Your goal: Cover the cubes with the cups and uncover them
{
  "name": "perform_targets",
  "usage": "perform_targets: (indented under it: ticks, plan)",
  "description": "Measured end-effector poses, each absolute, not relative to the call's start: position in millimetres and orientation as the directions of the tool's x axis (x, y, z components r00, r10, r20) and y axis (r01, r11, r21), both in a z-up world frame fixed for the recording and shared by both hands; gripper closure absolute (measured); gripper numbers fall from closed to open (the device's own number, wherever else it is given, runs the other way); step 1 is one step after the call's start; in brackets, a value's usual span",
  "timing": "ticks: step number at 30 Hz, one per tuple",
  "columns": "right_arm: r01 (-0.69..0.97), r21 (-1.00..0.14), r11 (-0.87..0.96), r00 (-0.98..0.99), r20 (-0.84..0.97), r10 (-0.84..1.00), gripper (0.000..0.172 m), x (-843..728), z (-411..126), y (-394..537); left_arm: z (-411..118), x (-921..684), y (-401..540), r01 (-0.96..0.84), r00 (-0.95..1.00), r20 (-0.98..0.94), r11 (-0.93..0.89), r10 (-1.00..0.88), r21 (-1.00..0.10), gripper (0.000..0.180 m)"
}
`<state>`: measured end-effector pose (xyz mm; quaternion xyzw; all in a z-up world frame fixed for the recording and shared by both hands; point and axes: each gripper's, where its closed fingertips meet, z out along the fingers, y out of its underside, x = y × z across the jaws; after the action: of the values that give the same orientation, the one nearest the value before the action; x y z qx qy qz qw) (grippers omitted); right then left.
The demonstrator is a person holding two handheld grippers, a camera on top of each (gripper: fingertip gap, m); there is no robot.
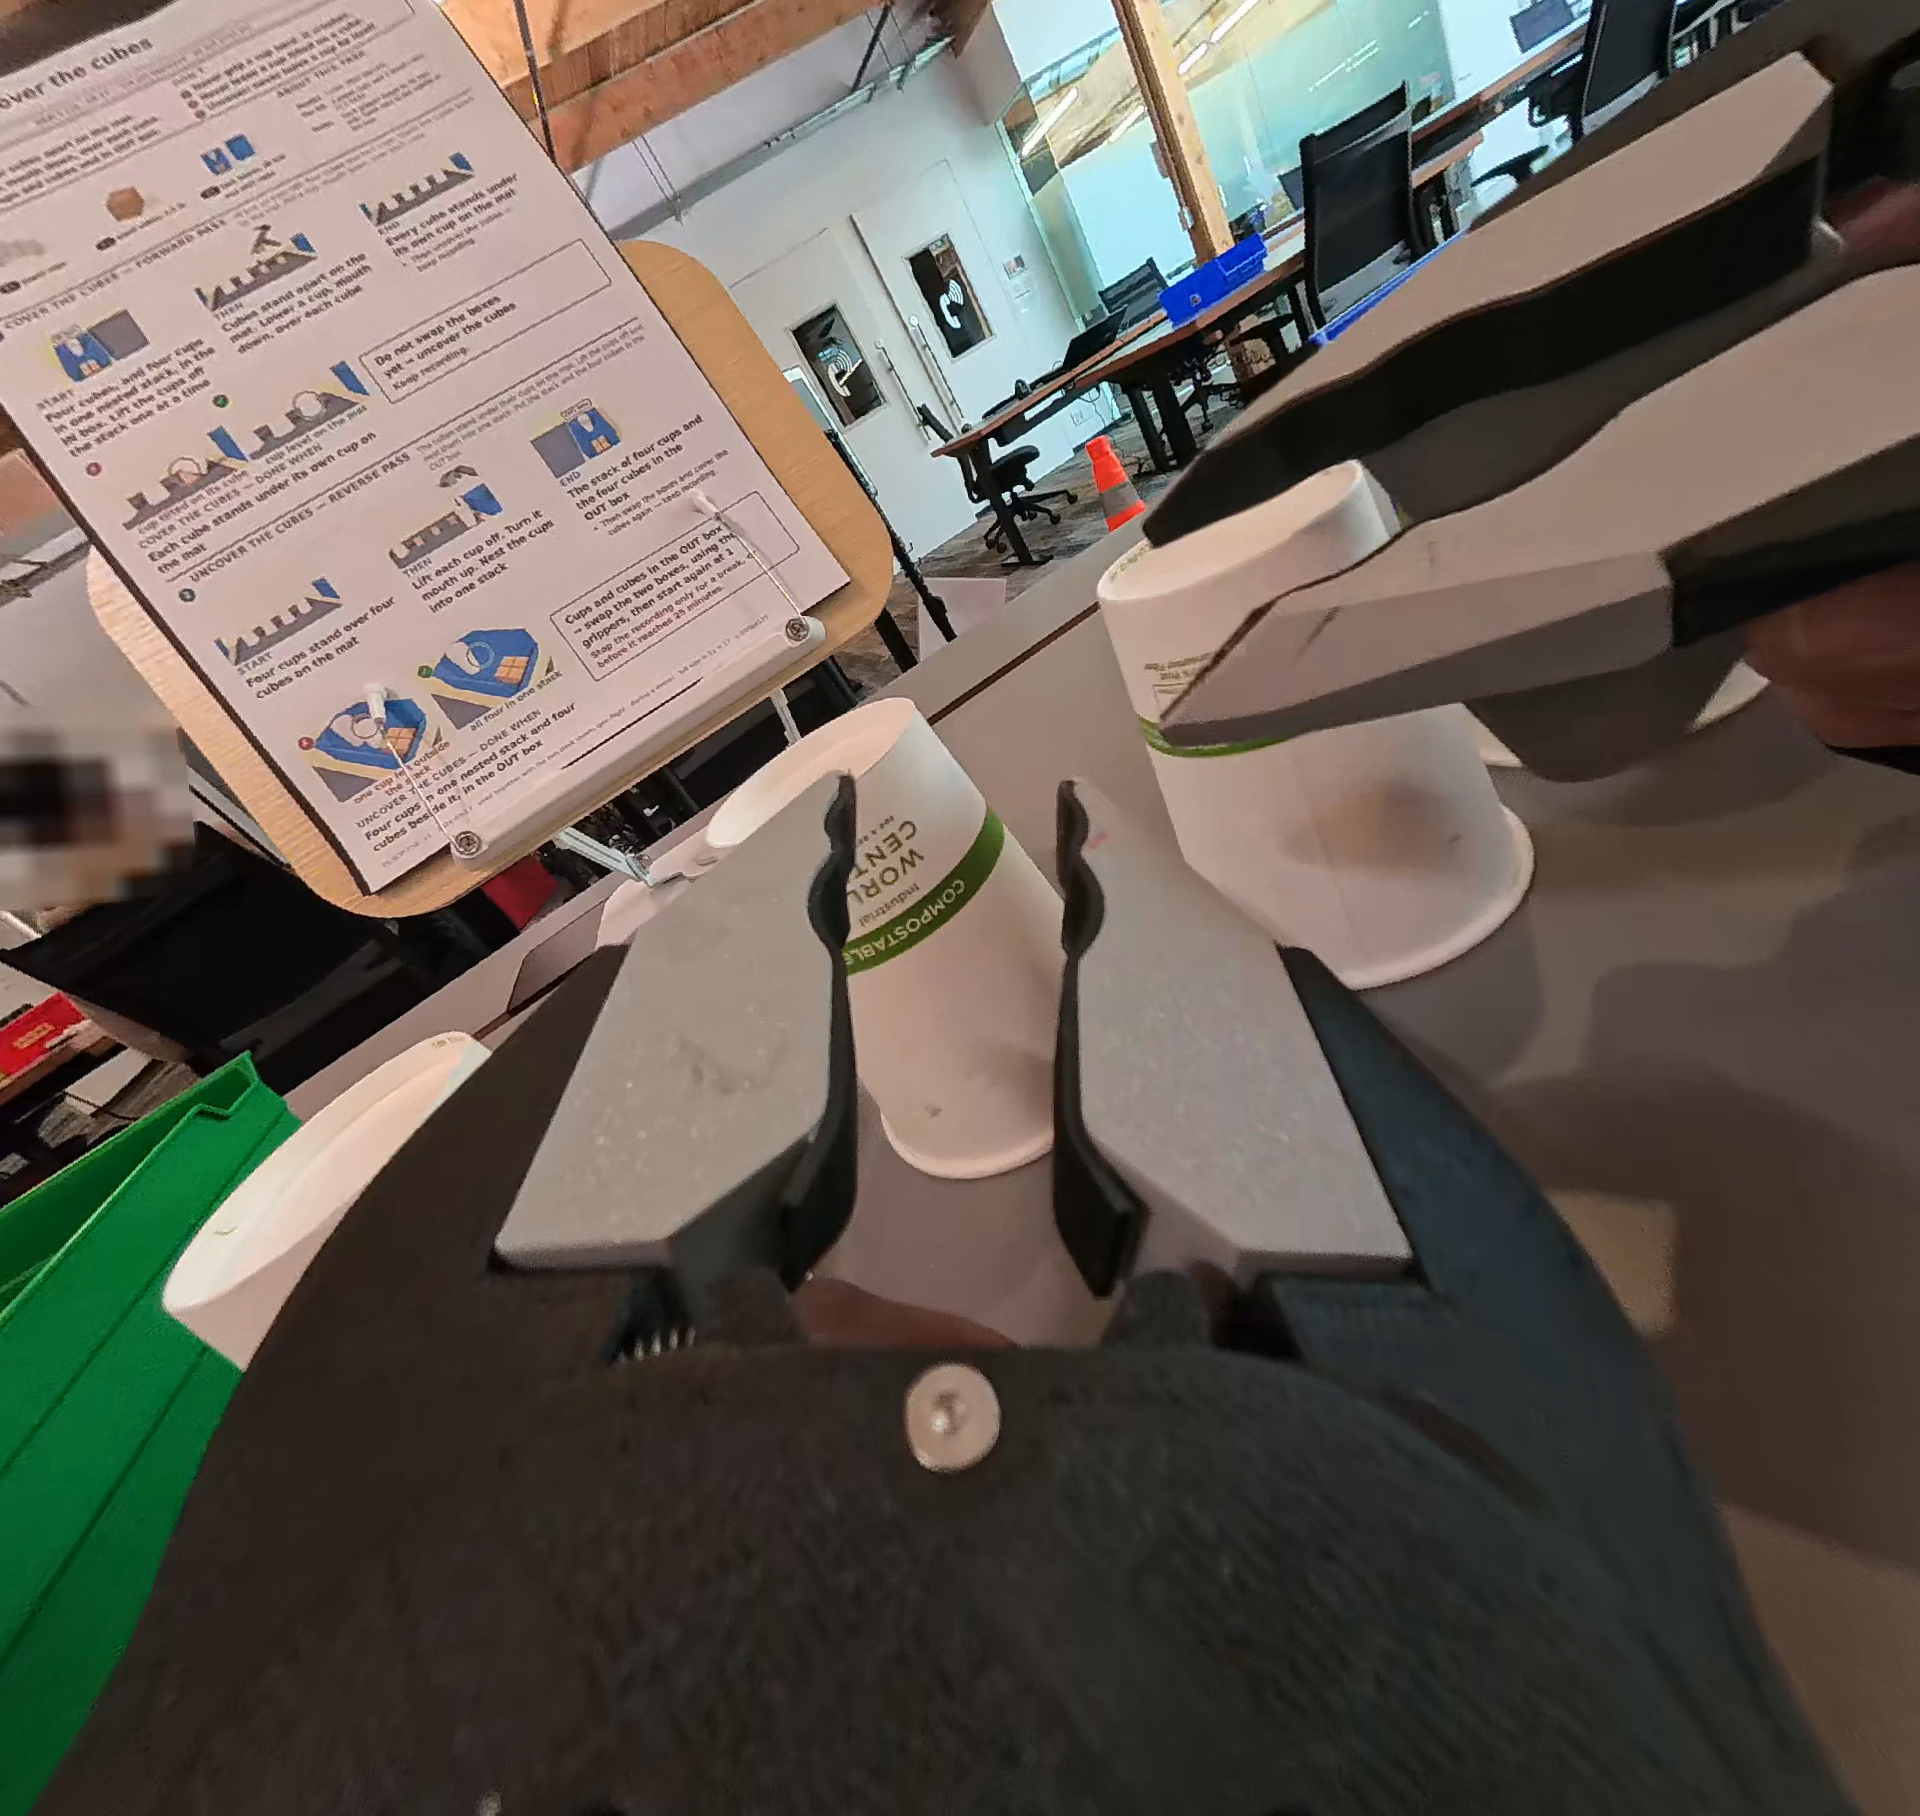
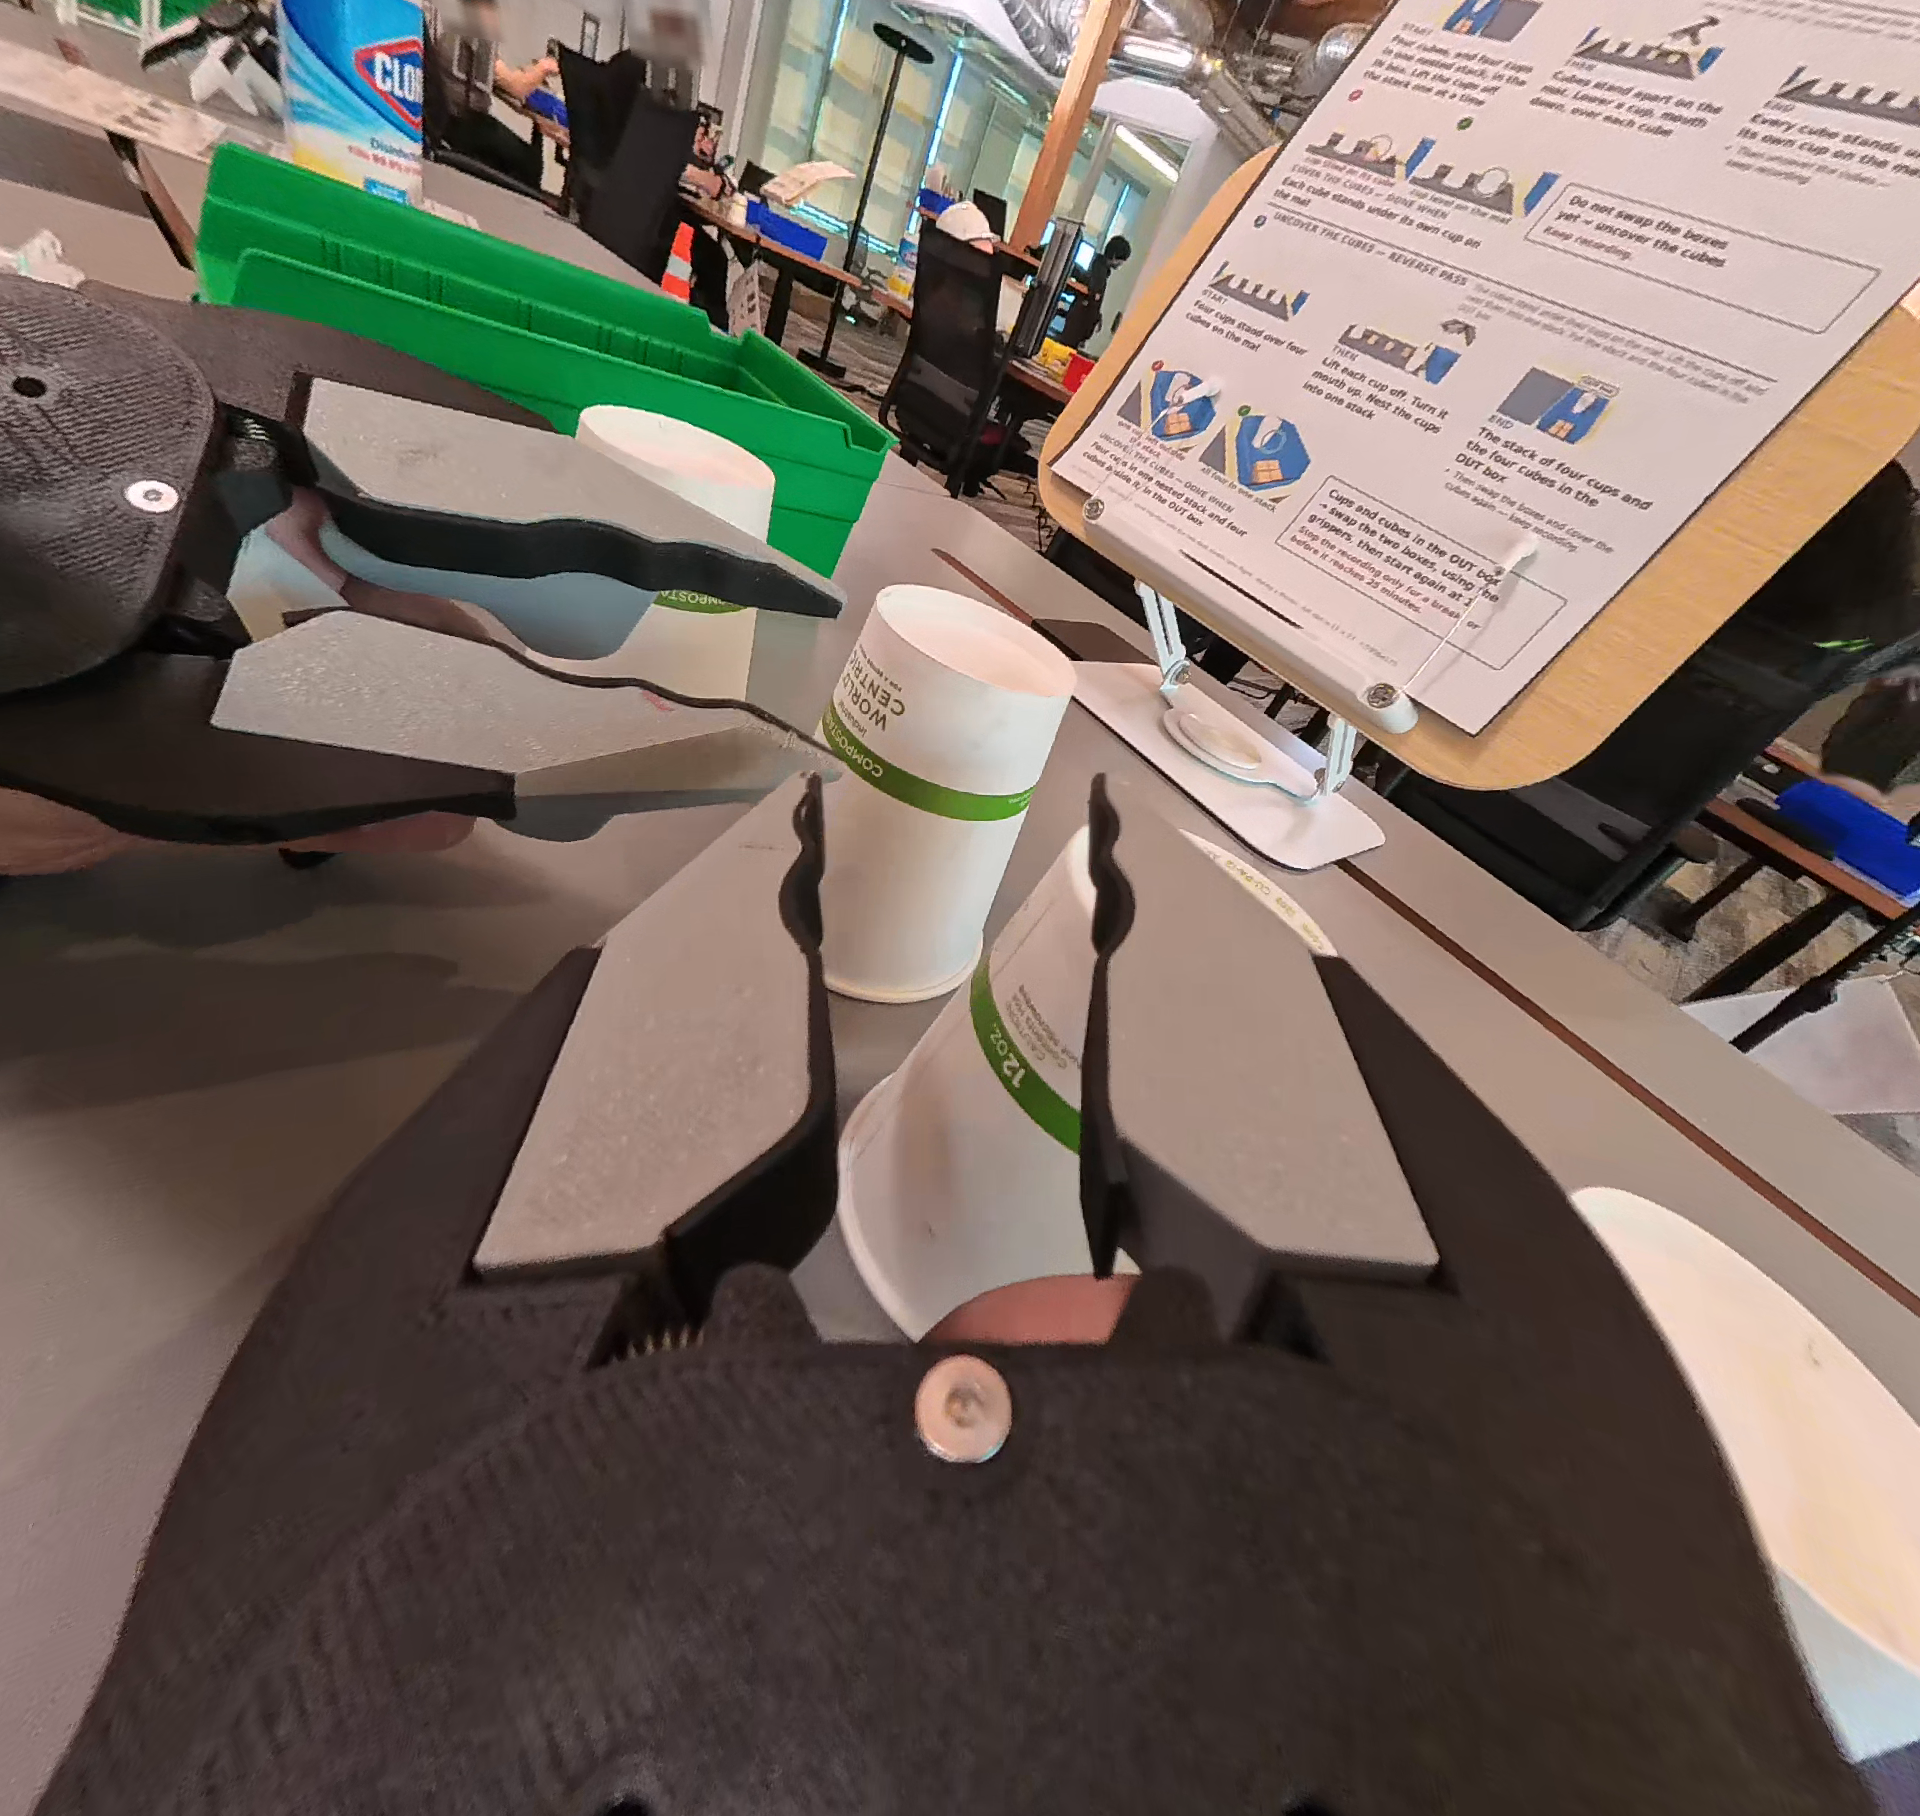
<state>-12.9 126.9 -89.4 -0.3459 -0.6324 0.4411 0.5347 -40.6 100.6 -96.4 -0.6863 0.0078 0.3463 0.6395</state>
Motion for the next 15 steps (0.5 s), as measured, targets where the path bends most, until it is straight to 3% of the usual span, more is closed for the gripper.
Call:
perform_targets:
  ticks: [15]
  plan:
    - [-0.020,-0.923,0.383,-0.182,0.381,0.907,0.125,-14.3,-92.8,127.6,-100.9,-42.1,100.7,-0.446,0.759,-0.491,-0.207,0.428,-0.871,0.144]
